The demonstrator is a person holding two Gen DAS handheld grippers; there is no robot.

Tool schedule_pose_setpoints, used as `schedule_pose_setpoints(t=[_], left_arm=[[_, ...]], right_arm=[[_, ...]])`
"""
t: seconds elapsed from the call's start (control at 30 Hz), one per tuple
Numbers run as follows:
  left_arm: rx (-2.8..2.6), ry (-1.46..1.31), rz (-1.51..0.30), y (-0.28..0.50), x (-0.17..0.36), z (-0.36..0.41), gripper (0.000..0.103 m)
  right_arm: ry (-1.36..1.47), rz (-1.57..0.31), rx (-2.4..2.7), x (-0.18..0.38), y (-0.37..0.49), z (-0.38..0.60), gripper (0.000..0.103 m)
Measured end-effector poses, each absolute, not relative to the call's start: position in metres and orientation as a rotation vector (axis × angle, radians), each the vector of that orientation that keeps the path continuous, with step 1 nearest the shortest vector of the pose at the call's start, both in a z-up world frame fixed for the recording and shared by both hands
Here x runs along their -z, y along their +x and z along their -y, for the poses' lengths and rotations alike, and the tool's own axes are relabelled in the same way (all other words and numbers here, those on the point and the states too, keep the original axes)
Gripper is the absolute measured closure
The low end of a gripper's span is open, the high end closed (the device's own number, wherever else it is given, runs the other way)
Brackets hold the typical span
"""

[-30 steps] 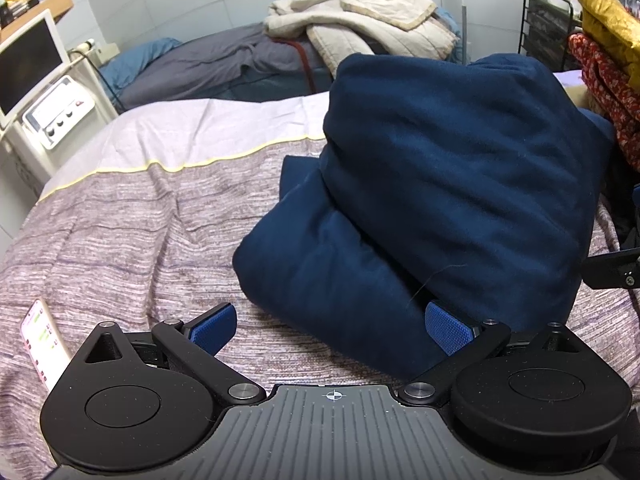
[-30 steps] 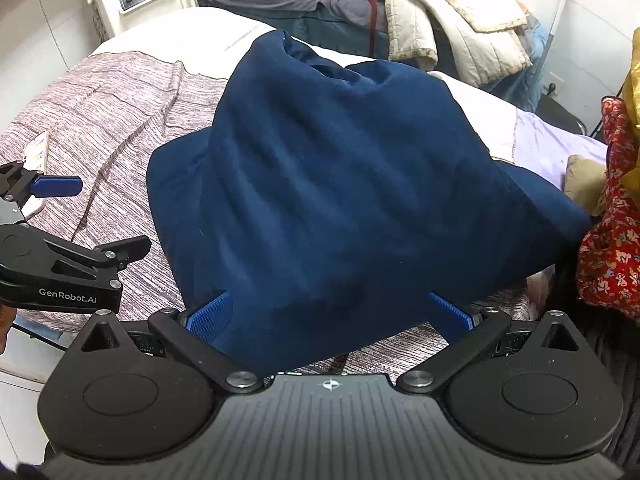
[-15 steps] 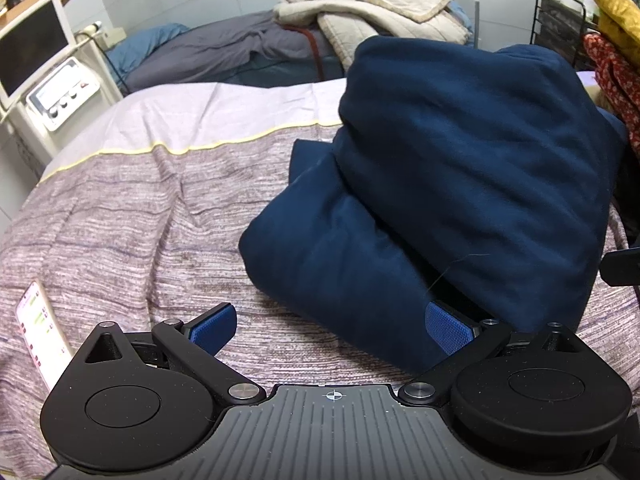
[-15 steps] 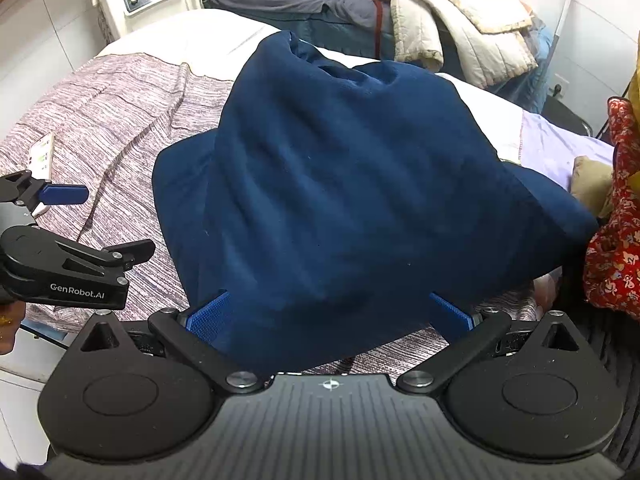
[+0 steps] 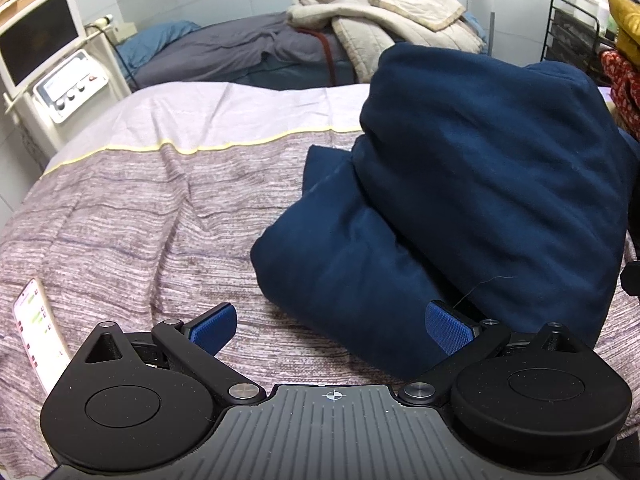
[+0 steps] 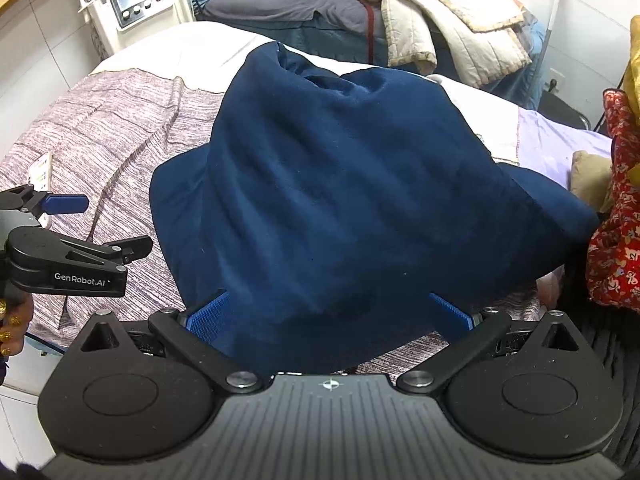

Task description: Fold large clothes

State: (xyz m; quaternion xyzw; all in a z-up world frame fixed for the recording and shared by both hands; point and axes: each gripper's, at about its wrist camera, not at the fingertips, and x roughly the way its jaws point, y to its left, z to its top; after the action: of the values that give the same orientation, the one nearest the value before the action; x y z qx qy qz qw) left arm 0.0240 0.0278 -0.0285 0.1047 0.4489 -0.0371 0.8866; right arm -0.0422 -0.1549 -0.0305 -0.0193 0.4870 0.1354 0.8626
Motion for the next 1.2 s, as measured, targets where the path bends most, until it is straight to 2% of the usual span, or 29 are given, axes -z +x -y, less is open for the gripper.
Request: schedule_pose_setpoints(t=[0.5, 0.77, 0.87, 0.93, 1.03, 1.13, 1.2], left_arm=[[0.082, 0.216, -0.958, 0.027, 0.037, -0.030, 0.000], [0.040, 0.187, -0.944, 0.031, 0.039, -0.047, 0.000], [-0.007, 0.166, -0.936, 0.034, 0.037, -0.062, 0.000], [-0.040, 0.168, -0.920, 0.034, 0.034, -0.072, 0.000], [-0.074, 0.183, -0.905, 0.035, 0.029, -0.084, 0.000], [-0.097, 0.204, -0.889, 0.039, 0.025, -0.095, 0.000], [-0.103, 0.223, -0.872, 0.045, 0.021, -0.100, 0.000]], right_arm=[[-0.013, -1.014, -0.279, 0.034, -0.038, 0.160, 0.000], [0.117, -0.773, -0.332, -0.011, -0.011, 0.177, 0.000], [0.196, -0.671, -0.354, -0.021, 0.028, 0.183, 0.000], [0.135, -0.653, -0.247, -0.016, 0.067, 0.181, 0.000], [0.020, -0.757, -0.055, 0.014, 0.140, 0.179, 0.000], [0.153, -1.008, 0.003, 0.068, 0.200, 0.199, 0.001], [0.310, -1.207, -0.048, 0.105, 0.206, 0.203, 0.005]])
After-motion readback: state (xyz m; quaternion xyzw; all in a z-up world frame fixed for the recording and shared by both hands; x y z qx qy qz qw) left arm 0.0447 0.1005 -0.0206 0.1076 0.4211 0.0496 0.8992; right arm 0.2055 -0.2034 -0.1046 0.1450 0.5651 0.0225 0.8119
